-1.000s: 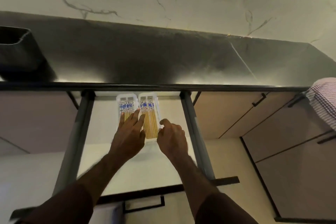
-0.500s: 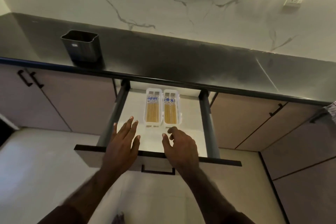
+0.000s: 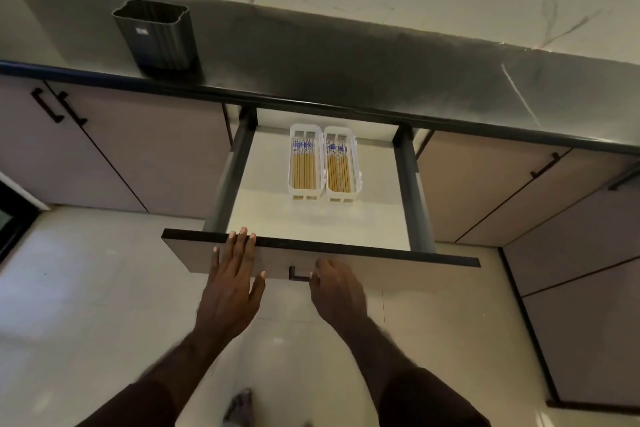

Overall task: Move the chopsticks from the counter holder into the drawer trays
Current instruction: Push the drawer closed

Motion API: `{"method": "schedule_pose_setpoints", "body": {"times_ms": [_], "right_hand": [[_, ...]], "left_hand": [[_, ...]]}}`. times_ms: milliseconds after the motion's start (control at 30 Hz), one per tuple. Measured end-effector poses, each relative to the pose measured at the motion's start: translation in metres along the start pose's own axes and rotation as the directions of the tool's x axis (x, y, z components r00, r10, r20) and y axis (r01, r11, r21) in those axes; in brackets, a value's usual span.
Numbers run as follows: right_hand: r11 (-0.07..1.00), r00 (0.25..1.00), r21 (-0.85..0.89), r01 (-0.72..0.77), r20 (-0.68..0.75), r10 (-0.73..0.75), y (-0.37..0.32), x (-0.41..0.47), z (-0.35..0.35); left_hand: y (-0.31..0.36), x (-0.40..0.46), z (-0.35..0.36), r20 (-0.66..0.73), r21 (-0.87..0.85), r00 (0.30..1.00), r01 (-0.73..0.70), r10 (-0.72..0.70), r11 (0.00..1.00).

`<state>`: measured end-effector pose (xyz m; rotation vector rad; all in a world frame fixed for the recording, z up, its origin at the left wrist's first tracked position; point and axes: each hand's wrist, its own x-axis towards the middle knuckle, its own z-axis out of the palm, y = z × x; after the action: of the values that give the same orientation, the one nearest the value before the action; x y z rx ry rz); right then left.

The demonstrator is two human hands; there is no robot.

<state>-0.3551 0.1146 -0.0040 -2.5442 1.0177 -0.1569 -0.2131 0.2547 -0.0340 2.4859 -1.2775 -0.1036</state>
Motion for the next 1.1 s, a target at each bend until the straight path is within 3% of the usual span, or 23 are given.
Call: {"method": "schedule_pose_setpoints", "body": {"times_ms": [300, 700, 1100], "right_hand": [[0.984, 0.931, -0.1, -0.151, 0.32, 0.175, 0.012, 0.011, 0.028], [0.975, 0.902, -0.182, -0.125, 0.389, 0.188, 0.03, 0.032, 0.034], [0.974, 0.927, -0.202, -0.106, 0.334, 0.17, 0.037, 0.106, 0.025]], "left_hand": [[-0.005, 0.007, 0.013, -0.058, 0.014, 0.998, 0.02, -0.019, 1.0], [-0.003, 0.029, 0.031, -0.014, 0.093, 0.999, 0.04, -0.039, 0.995], [-0.017, 0.082, 0.029, -0.041, 0.14, 0.996, 0.085, -0.08, 0.986]]}}
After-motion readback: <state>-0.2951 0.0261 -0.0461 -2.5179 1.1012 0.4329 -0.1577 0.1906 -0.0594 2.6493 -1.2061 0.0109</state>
